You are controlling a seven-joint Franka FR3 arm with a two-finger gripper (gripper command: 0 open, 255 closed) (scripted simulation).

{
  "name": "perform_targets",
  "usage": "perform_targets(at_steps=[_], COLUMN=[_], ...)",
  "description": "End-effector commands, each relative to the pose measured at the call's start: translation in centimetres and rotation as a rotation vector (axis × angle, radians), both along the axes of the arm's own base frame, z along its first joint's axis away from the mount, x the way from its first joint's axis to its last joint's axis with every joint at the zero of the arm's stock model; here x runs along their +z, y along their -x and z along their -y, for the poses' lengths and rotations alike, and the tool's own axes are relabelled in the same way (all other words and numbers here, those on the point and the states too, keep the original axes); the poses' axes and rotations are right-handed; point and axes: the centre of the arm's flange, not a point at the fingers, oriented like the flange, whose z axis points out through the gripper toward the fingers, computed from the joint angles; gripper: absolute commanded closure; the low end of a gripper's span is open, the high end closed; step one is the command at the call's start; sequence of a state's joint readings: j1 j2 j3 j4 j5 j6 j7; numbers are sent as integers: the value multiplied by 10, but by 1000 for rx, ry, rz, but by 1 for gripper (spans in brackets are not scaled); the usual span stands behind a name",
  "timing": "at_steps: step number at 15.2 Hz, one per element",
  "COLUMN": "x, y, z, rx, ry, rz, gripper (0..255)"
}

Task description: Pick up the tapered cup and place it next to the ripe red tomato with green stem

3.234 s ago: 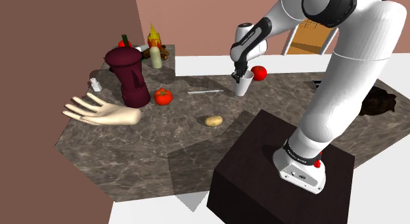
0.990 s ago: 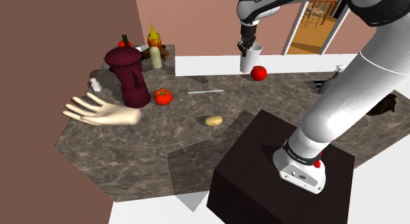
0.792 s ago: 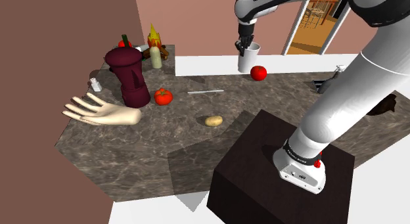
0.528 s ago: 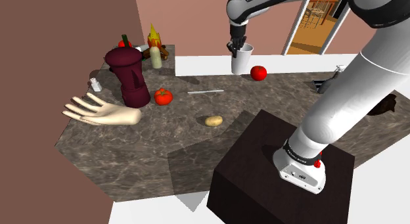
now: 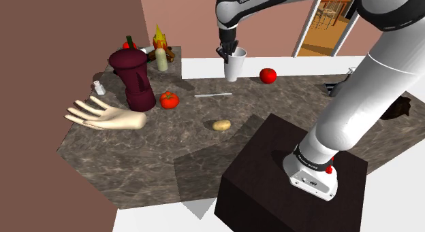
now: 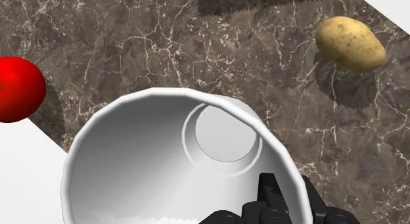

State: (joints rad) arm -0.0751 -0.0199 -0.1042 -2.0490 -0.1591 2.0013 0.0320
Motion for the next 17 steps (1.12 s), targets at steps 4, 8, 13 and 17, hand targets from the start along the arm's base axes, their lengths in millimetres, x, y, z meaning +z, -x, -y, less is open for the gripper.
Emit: perform_targets(at_steps=[4, 8, 13, 17], x=[2, 3, 3, 3], y=[-31, -53, -82, -105], z=[-61, -109, -168, -216], rx=[-1, -1, -1, -1], ry=[0, 0, 0, 0], rz=[0, 0, 0, 0], gripper=[255, 255, 255, 255])
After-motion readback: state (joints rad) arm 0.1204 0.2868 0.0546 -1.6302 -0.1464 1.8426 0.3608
